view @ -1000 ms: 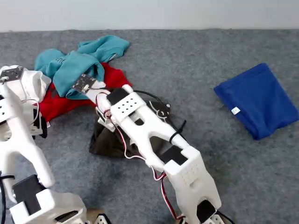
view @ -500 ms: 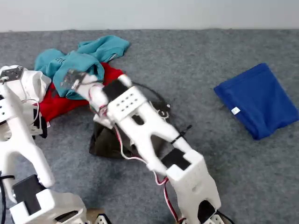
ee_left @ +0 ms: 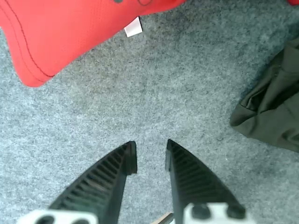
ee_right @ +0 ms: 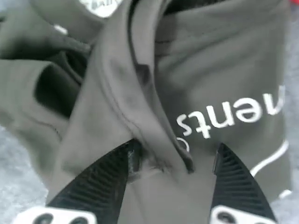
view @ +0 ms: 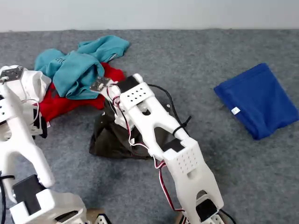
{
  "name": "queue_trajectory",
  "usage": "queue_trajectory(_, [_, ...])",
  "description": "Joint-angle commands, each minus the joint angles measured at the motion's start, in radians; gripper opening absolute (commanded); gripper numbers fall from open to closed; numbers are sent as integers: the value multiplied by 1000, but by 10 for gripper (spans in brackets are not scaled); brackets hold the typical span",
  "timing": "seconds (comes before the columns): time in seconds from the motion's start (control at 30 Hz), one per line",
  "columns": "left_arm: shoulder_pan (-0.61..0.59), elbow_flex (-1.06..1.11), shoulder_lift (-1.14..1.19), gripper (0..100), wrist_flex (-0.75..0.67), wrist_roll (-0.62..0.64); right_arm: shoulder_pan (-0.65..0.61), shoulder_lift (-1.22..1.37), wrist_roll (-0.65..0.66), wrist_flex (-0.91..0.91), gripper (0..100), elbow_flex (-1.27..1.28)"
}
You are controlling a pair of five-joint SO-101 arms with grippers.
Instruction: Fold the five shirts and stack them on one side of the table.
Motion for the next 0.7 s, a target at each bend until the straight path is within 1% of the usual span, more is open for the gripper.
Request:
queue_trajectory(0.0, [2, -5, -29, 115, 18, -18, 13, 16, 11, -19, 262, -8])
queue_trajectory(0.2, [2, -5, -29, 115, 18, -18, 36, 74, 15, -77, 260, -8])
queue_trajectory(0.23, [2, -5, -29, 115, 18, -18, 36, 76, 15, -77, 247, -8])
queue_trajectory(0.37, [2, -5, -29, 115, 18, -18, 33, 74, 12, -70, 139, -8])
queue_trajectory(0.5, [2, -5, -29, 115, 18, -18, 33, 73, 15, -35, 132, -9])
queue_trajectory(0.67, [2, -5, -29, 115, 18, -18, 38, 7, 15, -13, 132, -9])
